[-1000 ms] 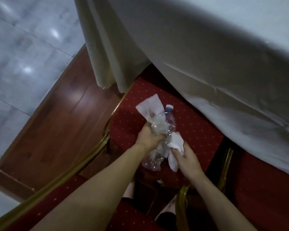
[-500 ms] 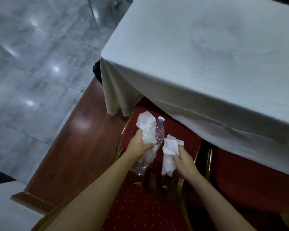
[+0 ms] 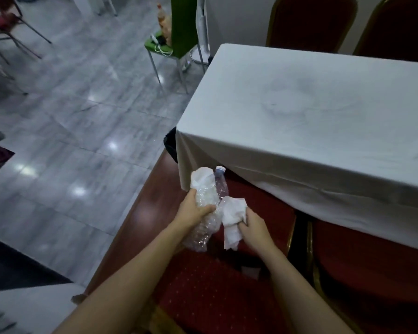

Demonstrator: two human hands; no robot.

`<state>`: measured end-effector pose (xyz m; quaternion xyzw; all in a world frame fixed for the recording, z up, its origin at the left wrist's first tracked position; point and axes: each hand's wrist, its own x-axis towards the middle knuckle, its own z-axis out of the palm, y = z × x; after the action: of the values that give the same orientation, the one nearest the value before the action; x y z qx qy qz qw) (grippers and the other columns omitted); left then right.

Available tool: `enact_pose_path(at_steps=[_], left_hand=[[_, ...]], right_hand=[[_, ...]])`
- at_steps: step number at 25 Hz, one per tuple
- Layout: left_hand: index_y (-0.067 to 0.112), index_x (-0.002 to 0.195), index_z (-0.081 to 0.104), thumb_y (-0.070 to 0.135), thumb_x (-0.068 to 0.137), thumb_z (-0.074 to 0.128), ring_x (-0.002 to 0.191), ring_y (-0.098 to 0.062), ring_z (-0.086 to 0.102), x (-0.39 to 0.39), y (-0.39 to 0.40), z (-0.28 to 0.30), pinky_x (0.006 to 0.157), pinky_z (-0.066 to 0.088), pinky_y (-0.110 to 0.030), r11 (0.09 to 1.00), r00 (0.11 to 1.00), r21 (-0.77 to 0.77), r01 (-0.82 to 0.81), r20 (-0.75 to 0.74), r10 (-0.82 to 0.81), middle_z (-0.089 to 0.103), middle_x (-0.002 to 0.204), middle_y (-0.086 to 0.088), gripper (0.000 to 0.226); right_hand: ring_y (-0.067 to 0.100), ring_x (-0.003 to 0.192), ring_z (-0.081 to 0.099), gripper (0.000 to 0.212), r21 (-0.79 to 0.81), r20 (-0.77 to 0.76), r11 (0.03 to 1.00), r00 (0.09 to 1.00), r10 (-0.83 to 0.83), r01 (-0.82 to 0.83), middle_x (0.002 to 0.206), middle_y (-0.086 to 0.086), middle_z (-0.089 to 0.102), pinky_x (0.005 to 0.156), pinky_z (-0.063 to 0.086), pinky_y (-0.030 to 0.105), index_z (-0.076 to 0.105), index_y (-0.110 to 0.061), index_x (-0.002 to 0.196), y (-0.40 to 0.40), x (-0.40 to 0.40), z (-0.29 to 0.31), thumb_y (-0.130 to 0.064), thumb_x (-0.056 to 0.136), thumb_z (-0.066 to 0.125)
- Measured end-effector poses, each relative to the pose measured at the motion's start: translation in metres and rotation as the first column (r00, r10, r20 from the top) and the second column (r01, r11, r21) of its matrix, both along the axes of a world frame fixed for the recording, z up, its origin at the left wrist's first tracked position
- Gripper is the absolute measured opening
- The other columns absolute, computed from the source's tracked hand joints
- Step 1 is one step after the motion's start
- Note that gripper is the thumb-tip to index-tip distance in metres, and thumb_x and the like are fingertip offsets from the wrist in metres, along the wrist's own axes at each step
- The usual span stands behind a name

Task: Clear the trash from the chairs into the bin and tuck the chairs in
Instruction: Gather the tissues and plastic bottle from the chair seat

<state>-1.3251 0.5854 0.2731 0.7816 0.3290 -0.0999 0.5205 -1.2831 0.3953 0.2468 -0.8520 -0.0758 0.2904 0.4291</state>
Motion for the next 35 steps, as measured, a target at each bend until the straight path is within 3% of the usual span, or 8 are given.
enact_pose_path(at_steps=[3,6,12,16,19,26,30,35], left_hand=[[0.018,0.105,0.053,0.037,0.063,0.078,0.097,-0.024,0.066,-0.001,0.029,0.01,0.086,0.056,-0.049,1.0,1.0,0.019,-0.011,0.02,0.01,0.067,0.106,-0.007,0.052],[0.015,0.108,0.054,0.025,0.071,0.079,0.098,-0.024,0.065,-0.001,0.081,0.007,0.086,0.055,-0.046,1.0,0.999,0.007,0.006,0.049,-0.007,0.066,0.108,-0.007,0.046],[0.013,0.114,0.051,0.018,0.075,0.078,0.095,-0.021,0.061,-0.02,0.232,-0.007,0.077,0.047,-0.029,0.998,0.998,-0.011,0.064,0.011,-0.064,0.063,0.105,-0.004,0.047],[0.016,0.118,0.05,0.02,0.074,0.077,0.097,-0.024,0.062,-0.015,0.324,-0.006,0.082,0.05,-0.033,0.999,1.0,0.044,0.019,0.005,-0.019,0.062,0.106,-0.003,0.052],[0.015,0.123,0.047,0.02,0.077,0.076,0.094,-0.021,0.058,-0.003,0.361,-0.003,0.079,0.046,-0.029,0.996,0.999,0.08,0.038,0.001,-0.039,0.058,0.105,0.0,0.054],[0.018,0.111,0.049,0.021,0.075,0.076,0.098,-0.026,0.065,0.07,0.404,-0.016,0.087,0.056,-0.047,0.994,0.993,0.031,0.108,-0.047,-0.106,0.065,0.109,-0.007,0.045],[0.015,0.104,0.049,0.019,0.076,0.076,0.095,-0.027,0.066,0.145,0.415,-0.026,0.084,0.057,-0.049,0.986,0.986,-0.014,0.164,-0.034,-0.165,0.064,0.104,-0.01,0.039],[0.026,0.085,0.049,0.017,0.072,0.075,0.085,-0.024,0.066,0.229,0.442,-0.057,0.077,0.06,-0.045,0.993,0.989,-0.078,0.086,-0.116,-0.095,0.065,0.092,-0.005,0.03]], right_hand=[[0.018,0.079,0.065,0.014,-0.081,0.02,0.996,1.0,0.024,-0.022,0.088,0.001,0.067,0.071,0.054,0.04,0.056,-0.017,0.092,0.023,0.005,0.003,-0.023,0.086,0.045],[0.012,0.077,0.066,0.014,-0.112,0.004,0.994,1.0,0.001,0.0,0.085,-0.003,0.069,0.067,0.054,0.033,0.057,-0.021,0.091,0.061,0.007,0.001,-0.025,0.089,0.045],[0.009,0.078,0.068,0.014,-0.088,0.0,0.995,0.999,-0.055,0.054,0.085,-0.002,0.071,0.07,0.057,0.034,0.06,-0.02,0.092,0.212,0.0,0.01,-0.021,0.089,0.046],[0.013,0.082,0.066,0.017,-0.066,-0.001,0.998,1.0,-0.024,0.024,0.091,0.001,0.07,0.072,0.054,0.036,0.059,-0.015,0.097,0.31,0.006,0.008,-0.015,0.085,0.047],[0.012,0.082,0.065,0.019,-0.034,-0.01,0.999,1.0,-0.019,0.019,0.094,0.002,0.07,0.072,0.053,0.032,0.059,-0.013,0.102,0.357,0.02,-0.004,-0.014,0.085,0.048],[0.02,0.095,0.063,0.023,-0.01,-0.043,0.988,0.987,-0.155,0.155,0.104,0.006,0.069,0.084,0.052,0.037,0.057,-0.015,0.111,0.404,0.067,-0.031,-0.02,0.09,0.049],[0.018,0.094,0.064,0.02,0.023,-0.038,0.983,0.983,-0.181,0.182,0.1,0.005,0.069,0.085,0.052,0.04,0.059,-0.017,0.107,0.424,0.126,-0.043,-0.023,0.092,0.047],[0.026,0.092,0.062,0.012,-0.104,-0.075,0.982,0.984,-0.163,0.155,0.098,0.012,0.064,0.077,0.05,0.039,0.054,-0.01,0.096,0.454,0.21,-0.083,-0.013,0.089,0.045]])
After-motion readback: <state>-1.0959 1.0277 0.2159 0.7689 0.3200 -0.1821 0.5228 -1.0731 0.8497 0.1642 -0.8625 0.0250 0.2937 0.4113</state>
